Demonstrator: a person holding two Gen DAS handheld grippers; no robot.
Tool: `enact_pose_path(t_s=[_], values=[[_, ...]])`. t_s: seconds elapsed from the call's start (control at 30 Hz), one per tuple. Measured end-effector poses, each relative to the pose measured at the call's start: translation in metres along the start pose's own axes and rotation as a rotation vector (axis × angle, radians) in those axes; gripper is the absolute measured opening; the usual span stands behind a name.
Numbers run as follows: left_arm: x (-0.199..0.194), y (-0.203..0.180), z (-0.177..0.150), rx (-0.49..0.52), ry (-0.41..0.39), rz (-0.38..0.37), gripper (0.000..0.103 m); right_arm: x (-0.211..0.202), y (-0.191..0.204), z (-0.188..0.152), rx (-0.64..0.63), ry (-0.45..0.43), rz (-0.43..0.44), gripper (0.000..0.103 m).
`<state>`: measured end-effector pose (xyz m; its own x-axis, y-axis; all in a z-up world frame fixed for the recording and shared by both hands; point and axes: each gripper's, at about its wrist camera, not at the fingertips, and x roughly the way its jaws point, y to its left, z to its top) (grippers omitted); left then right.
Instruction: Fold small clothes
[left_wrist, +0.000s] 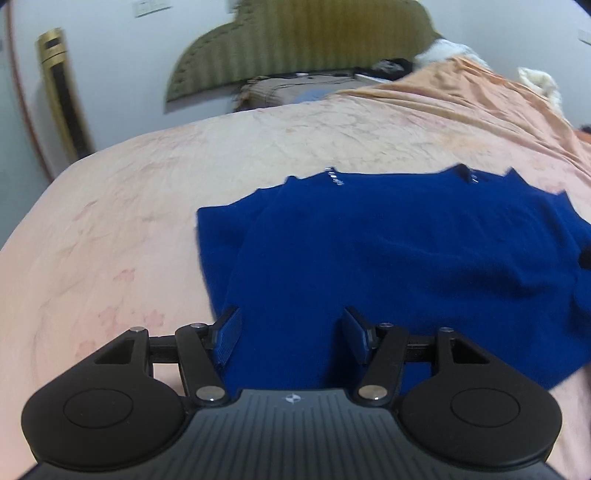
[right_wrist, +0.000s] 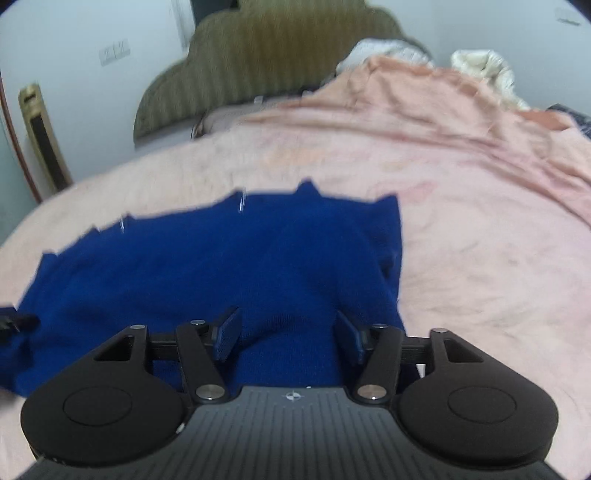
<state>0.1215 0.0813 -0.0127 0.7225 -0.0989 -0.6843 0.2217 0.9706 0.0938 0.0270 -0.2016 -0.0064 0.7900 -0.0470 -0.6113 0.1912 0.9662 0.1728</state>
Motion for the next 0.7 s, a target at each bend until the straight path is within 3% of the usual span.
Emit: enact_pose_path(t_s=[0.1,0.2,0.33,0.47,0.7], values=[[0.0,-0.007,-0.004,-0.017,0.002,0.047,0.062,0.003,0.011,-0.004,-0.034,-0.003,0.02,0.078],[0.0,-0.012,-0.01,-0.028,0.004,0.065,0.071,0.016,0.022,-0.013,-0.065,0.042,-0.007,0.082],[-0.002,-0.02,-0.016,-0.017,-0.003,0.091,0.076,0.02,0.033,-0.025,-0.129,0.028,-0.031,0.102],[-0.001,-0.022,-0.022,-0.03,-0.019,0.108,0.08,0.022,0.043,-0.034,-0.199,0.013,-0.054,0.103],[0.001,-0.025,-0.032,-0.048,-0.07,0.157,0.093,0.022,0.04,-0.035,-0.184,0.01,-0.044,0.103]])
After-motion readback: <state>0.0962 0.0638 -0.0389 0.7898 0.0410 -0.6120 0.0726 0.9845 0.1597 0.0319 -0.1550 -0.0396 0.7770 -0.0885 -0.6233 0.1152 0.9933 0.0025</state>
